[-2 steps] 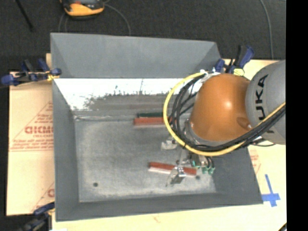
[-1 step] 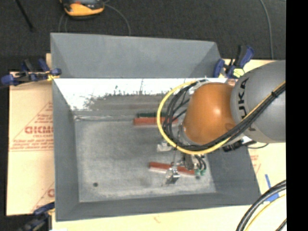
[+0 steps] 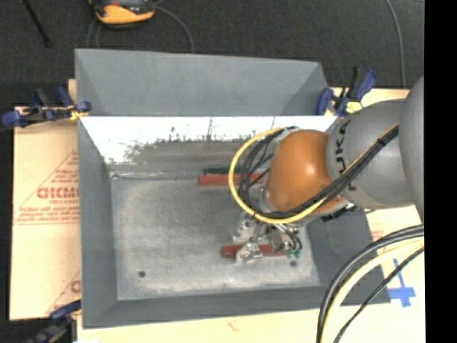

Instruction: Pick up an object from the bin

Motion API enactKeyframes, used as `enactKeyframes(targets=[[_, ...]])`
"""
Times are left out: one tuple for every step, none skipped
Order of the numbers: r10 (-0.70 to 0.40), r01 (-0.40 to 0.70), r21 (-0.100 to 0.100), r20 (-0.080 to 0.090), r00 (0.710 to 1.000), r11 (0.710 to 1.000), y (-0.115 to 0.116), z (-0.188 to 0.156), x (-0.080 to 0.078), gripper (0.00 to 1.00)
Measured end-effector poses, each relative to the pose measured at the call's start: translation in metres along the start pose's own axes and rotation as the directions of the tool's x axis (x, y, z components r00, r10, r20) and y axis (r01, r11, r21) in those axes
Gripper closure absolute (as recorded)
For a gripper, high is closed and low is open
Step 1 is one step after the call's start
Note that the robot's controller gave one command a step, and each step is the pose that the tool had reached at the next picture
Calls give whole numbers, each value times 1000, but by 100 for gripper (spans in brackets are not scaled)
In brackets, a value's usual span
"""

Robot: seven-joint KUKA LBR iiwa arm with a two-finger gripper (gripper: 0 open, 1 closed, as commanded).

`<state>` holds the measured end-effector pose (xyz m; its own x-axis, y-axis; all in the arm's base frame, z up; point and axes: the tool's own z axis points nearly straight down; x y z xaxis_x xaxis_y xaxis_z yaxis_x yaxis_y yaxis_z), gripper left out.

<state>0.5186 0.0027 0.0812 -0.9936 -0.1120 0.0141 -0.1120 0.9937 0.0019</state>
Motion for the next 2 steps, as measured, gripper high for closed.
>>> enactKeyframes(targets=[[1,-1,0,1,1000,1000,0,0,0,100],[-94,94,4,18,995,996,8,-130,1,100]])
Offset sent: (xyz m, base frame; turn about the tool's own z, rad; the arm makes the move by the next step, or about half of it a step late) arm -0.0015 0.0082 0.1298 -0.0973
